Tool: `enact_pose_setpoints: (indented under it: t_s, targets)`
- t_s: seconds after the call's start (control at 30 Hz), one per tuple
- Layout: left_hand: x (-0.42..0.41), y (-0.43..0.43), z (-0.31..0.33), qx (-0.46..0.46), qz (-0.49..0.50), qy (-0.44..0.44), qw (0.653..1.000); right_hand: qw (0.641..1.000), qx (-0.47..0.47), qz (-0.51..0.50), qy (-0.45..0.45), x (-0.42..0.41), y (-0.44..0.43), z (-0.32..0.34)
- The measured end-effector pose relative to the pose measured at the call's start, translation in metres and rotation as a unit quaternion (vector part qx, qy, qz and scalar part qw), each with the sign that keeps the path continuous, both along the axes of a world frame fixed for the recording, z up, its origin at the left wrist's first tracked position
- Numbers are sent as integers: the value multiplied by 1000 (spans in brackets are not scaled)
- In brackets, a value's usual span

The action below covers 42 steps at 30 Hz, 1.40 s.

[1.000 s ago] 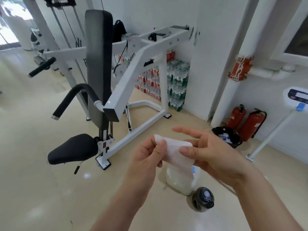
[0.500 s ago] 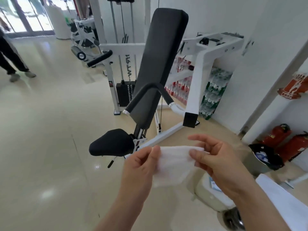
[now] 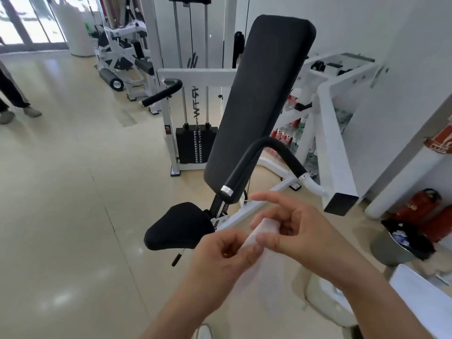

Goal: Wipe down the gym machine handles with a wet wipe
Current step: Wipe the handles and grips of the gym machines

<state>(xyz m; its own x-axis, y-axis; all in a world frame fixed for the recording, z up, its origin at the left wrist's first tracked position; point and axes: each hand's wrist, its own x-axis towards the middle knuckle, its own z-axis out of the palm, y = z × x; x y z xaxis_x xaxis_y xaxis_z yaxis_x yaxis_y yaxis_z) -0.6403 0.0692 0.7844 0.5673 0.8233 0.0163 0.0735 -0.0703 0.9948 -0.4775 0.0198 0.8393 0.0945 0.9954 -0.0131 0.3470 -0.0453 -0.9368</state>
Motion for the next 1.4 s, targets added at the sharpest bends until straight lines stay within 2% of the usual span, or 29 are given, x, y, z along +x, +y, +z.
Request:
enact_pose_setpoints:
  t_s: [0.13,0.23,0.33,0.4,0.47,0.53,0.6,0.67,0.77,0.83,0.9,0.97,1.03,1.1,1.2,1.27,1.33,1.4]
  targets:
    - [-5,52,1,-8,2,3,1000,994,-59,78,-57,15,42,-17]
    - [5,97,4,-31,-10,-11,999,995,-53,35,-76,25,68,-26]
    - [18,137,0,-41,-33,9,999,981,-65,-13,-185,32,89,-39]
    - [22,162,-3,-29,-79,42,996,963,-91,-38,-251,34,100,-45]
    - [26,182,-6,-10,-149,83,985,952,-107,-74,-278,37,109,-44]
    - [31,197,-6,13,-195,139,971,964,-109,-147,-193,40,115,-38]
    - [37,212,-6,52,-218,167,960,972,-86,-212,-43,40,123,-34]
    - [42,224,-4,105,-241,187,947,956,-54,-260,122,34,134,-36]
    - [42,236,-5,170,-280,177,928,882,6,-321,345,10,152,-44]
    - [37,244,-11,175,-293,153,927,802,61,-380,457,-13,161,-51]
    - [30,252,-19,115,-301,124,938,727,115,-426,526,-39,167,-60]
    - [22,260,-20,34,-316,98,943,700,160,-433,545,-68,173,-65]
    - [14,266,-21,-22,-335,72,939,698,180,-454,524,-96,182,-64]
    - [7,268,-22,-50,-349,56,934,710,173,-505,459,-121,192,-60]
    - [-2,270,-24,-77,-358,58,929,760,86,-601,231,-143,200,-64]
    - [-4,273,-26,-89,-365,69,924,781,49,-606,146,-149,199,-66]
    - [-2,275,-28,-82,-376,84,919,775,55,-614,138,-144,196,-71]
    - [5,273,-30,-68,-388,93,914,750,67,-651,96,-128,196,-85]
